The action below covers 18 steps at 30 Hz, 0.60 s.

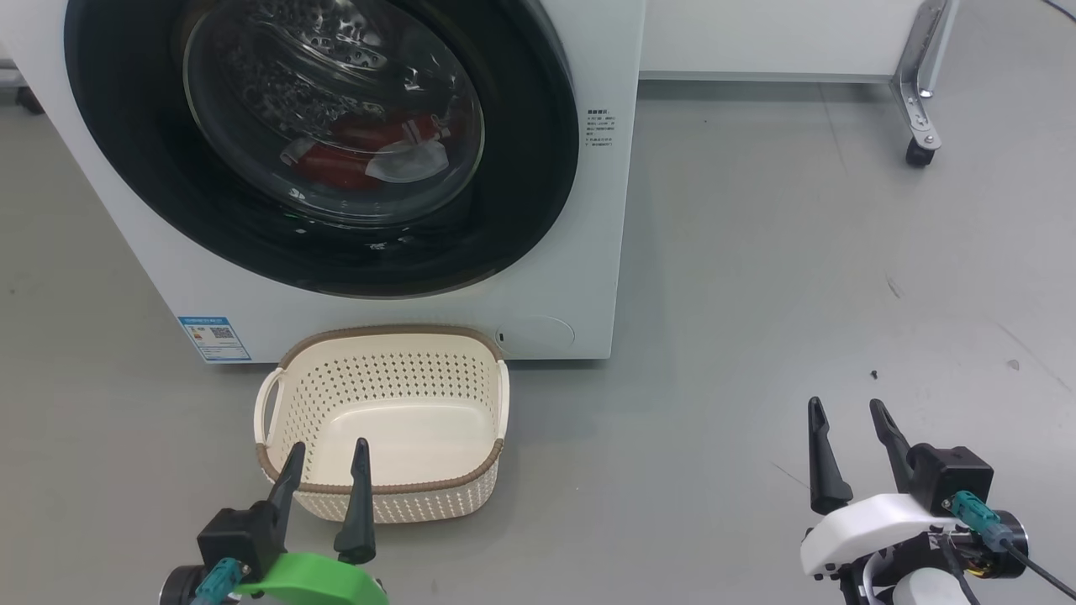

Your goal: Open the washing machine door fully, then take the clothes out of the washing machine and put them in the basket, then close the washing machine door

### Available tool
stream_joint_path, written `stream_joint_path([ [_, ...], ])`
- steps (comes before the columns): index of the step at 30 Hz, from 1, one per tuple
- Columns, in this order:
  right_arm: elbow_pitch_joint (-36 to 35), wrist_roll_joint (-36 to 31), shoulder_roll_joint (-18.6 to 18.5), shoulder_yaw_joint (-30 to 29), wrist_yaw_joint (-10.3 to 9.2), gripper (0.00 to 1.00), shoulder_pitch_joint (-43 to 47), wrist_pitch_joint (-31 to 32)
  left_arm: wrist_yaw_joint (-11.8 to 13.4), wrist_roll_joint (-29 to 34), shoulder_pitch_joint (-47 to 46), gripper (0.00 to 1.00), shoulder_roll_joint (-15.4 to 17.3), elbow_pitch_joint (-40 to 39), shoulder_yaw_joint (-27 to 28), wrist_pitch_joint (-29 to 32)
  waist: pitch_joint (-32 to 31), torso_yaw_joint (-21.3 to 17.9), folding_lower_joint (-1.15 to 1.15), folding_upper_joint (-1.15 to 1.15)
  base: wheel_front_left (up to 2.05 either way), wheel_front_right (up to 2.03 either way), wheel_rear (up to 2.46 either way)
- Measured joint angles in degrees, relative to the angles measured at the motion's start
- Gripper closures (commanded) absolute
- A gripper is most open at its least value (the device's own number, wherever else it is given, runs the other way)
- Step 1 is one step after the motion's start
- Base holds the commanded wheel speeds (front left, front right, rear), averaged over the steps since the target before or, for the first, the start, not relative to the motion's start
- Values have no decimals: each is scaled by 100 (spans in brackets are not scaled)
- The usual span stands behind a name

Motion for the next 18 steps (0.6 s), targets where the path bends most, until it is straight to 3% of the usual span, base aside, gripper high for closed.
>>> stream_joint_path([
  [18,73,0,2,4,1,0,-86,-1,5,92,-11,0,0,30,-38,0,54,22,0,0,0,0,0],
])
